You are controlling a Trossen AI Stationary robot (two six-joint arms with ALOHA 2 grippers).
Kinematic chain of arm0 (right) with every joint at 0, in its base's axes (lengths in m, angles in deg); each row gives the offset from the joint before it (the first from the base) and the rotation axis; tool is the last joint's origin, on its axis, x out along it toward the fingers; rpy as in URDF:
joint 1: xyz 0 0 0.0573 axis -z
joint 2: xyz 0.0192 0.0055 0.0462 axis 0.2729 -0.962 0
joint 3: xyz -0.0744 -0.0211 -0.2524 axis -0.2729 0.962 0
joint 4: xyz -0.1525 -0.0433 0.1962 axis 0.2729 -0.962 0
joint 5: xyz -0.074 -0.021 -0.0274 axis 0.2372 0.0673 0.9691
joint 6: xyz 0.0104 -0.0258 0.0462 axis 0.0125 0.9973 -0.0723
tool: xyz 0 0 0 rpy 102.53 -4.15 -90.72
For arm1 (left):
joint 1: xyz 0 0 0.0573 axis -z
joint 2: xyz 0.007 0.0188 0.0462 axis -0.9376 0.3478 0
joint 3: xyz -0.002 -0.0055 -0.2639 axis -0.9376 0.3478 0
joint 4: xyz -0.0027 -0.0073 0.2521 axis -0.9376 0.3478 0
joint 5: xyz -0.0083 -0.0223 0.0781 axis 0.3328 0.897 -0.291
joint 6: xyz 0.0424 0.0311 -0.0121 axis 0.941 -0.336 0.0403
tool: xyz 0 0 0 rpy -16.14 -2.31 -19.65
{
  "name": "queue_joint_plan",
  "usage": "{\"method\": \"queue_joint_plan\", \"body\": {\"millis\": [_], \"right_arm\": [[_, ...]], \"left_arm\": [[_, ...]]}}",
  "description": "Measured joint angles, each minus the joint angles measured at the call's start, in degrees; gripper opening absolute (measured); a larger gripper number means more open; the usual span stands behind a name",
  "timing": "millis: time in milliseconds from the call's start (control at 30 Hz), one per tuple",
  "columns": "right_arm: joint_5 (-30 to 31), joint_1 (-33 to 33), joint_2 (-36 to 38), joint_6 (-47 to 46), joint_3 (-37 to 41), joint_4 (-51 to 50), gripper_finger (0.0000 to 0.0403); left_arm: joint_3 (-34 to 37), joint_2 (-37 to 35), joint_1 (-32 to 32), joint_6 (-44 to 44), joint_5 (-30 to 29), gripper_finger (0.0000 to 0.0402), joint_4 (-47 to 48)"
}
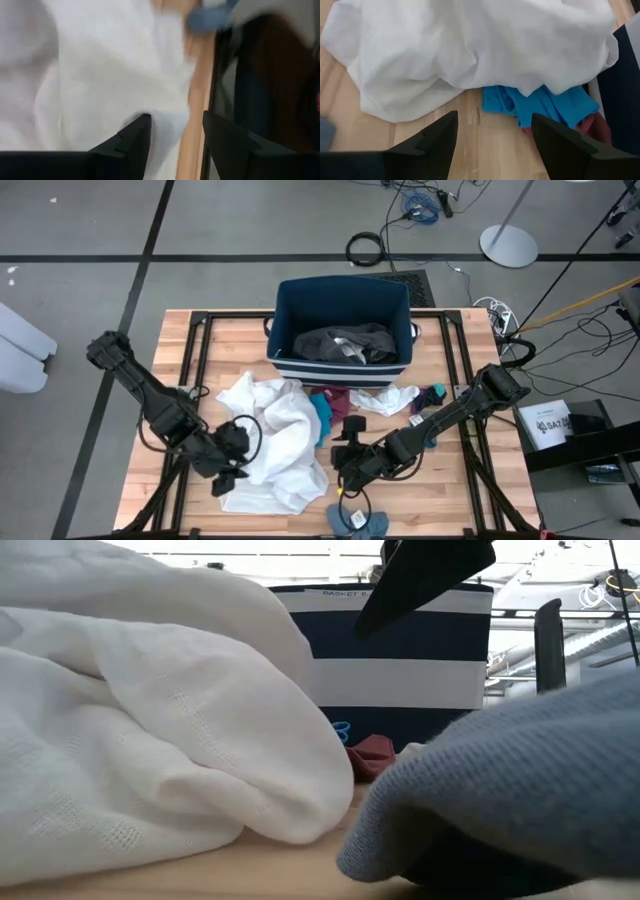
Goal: Sort clothes
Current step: Put the white shirt into the blue laundry organizer
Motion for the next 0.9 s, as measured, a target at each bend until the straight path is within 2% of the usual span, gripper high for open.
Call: {"method": "queue_joint_plan", "body": {"millis": [33, 133, 200, 267, 300, 400, 500, 600, 667, 800, 900], "right_arm": [[0.0, 0.0, 0.0, -0.2, 0.0, -0.3, 0.024], [0.0, 0.0, 0.0, -1.1, 0.0, -1.5, 0.024], [0.0, 0.0, 0.0, -1.5, 0.0, -2.1, 0.024], [0.0, 0.0, 0.0, -1.3, 0.0, -2.1, 0.024], [0.0, 0.0, 0.0, -1.2, 0.0, -2.2, 0.024], [0.0, 0.1, 0.0, -0.8, 0.0, -2.2, 0.024], [0.0, 0.1, 0.0, 0.1, 0.0, -2.1, 0.024], [0.0, 0.4, 0.0, 0.2, 0.0, -2.1, 0.024], [0.0, 0.8, 0.0, 0.2, 0.0, -2.1, 0.024], [0.0, 1.6, 0.0, 0.2, 0.0, -2.1, 0.024], [0.1, 1.7, 0.0, 0.2, 0.0, -2.1, 0.024]], "left_arm": [[-0.7, 0.0, -0.2, -1.3, 3.1, 0.0189, 3.1], [-2.4, -0.2, -0.1, -9.3, 18.3, 0.0189, 13.4], [-2.7, -0.2, 0.6, -14.6, 26.3, 0.0189, 17.3], [-2.8, -0.5, 0.7, -16.2, 31.6, 0.0189, 18.6], [-2.9, -0.9, 0.4, -16.1, 32.1, 0.0189, 18.1], [-2.9, -1.7, -1.2, -10.9, 27.6, 0.0189, 15.7], [-2.9, -2.8, -3.2, -2.4, 16.0, 0.0189, 14.5], [-2.5, -3.0, -5.9, 2.3, 5.2, 0.0189, 14.0], [-1.4, -2.6, -8.4, 6.0, 3.7, 0.0189, 10.8], [-0.1, -0.1, -12.4, 13.8, 5.1, 0.0189, 3.7], [-0.1, 0.8, -13.9, 18.1, 4.9, 0.0189, 2.3]]}}
